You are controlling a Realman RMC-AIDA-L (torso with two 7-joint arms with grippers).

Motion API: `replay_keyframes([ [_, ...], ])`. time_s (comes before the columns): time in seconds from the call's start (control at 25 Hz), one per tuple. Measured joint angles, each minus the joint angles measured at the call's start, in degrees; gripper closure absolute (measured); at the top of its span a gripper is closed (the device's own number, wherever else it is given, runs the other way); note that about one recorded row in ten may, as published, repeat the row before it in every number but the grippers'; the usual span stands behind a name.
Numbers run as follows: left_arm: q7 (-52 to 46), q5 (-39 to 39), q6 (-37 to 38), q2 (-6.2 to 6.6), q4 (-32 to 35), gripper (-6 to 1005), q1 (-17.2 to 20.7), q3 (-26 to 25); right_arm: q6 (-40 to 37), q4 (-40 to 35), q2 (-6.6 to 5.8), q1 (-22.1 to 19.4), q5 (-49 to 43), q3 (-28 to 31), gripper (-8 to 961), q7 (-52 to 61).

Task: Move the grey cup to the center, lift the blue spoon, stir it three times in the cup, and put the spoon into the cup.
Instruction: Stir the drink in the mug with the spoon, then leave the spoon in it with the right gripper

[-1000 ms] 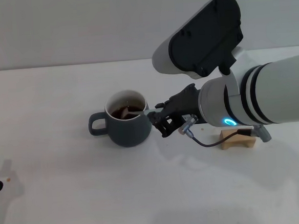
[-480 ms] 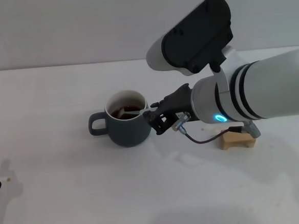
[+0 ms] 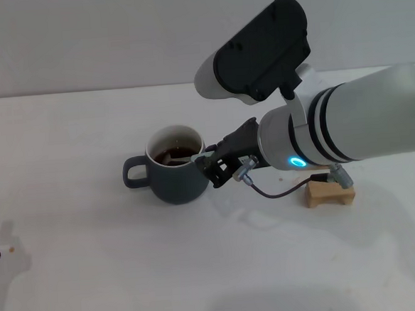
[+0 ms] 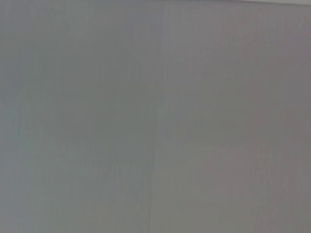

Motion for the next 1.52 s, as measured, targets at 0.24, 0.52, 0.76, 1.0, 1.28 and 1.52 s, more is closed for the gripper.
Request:
replay_keyframes([
  [0.24,0.0,0.0,0.7,0.00,-0.2,1000,0.1,0.0,-0.5,-1.0,0.00,0.2,0.1,0.0,791,-0.4],
  [0.52,0.0,0.0,2.1,0.00,-0.2,1000,0.4,0.0,-2.0,-3.2,-0.07,1.1,1.6,0.0,791,-0.9],
  [0.76,0.0,0.0,2.7,0.00,-0.2,1000,0.6,0.0,-3.3,-5.1,-0.04,2.2,1.7,0.0,791,-1.1],
  [1.0,0.0,0.0,2.7,0.00,0.0,1000,0.8,0.0,-4.4,-7.5,-0.11,3.2,2.4,1.3,791,-1.9],
  [1.28,0.0,0.0,2.5,0.00,0.1,1001,0.7,0.0,-3.9,-7.2,-0.11,2.5,2.3,3.8,791,-2.8],
  [1.52,0.0,0.0,2.3,0.00,0.1,1001,0.3,0.0,-2.7,-6.7,-0.12,1.4,2.3,4.5,792,-3.8],
])
